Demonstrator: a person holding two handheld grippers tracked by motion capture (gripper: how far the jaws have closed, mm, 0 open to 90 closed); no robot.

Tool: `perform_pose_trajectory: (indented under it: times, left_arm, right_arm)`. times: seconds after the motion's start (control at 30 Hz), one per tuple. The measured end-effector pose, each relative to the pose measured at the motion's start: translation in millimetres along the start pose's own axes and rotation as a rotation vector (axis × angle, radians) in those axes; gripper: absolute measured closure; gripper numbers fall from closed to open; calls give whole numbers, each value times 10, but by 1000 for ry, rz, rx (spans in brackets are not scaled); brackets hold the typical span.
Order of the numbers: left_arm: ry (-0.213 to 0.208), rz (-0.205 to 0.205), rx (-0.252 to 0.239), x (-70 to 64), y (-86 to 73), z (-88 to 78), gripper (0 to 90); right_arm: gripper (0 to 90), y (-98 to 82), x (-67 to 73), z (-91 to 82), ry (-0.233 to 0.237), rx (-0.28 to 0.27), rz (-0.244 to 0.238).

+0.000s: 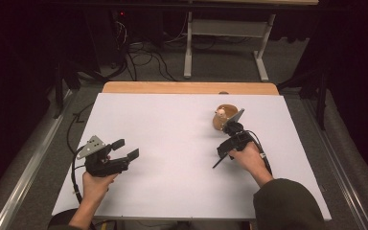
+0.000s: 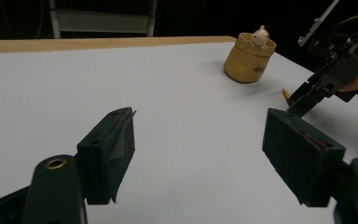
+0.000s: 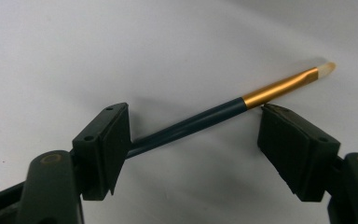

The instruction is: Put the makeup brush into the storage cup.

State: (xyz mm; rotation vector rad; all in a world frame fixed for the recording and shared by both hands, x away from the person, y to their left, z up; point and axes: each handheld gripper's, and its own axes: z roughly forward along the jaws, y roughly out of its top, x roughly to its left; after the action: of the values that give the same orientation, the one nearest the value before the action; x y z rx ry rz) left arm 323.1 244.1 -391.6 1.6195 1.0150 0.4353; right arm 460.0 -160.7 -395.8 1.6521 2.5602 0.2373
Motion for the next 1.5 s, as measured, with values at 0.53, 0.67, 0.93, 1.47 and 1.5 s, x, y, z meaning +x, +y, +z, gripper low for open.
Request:
perform_pose_trajectory:
  times: [0.53, 0.67, 0.93, 1.47, 1.5]
  left_arm:
    - [-5, 4, 3, -7, -2, 2, 260]
    - [-4, 3, 3, -6, -2, 1, 261]
    - [-3, 4, 2, -6, -2, -1, 261]
    - [-2, 5, 3, -12, -4, 1, 263]
    - [-2, 5, 3, -12, -4, 1, 264]
  right_arm:
    - [372, -58, 28, -6, -53, -24, -61]
    - [387, -86, 17, -9, -51, -40, -84]
    - [422, -114, 5, -18, -52, -46, -116]
    - [603, -193, -38, -51, -41, -73, -175]
    - [613, -196, -46, -50, -38, -78, -189]
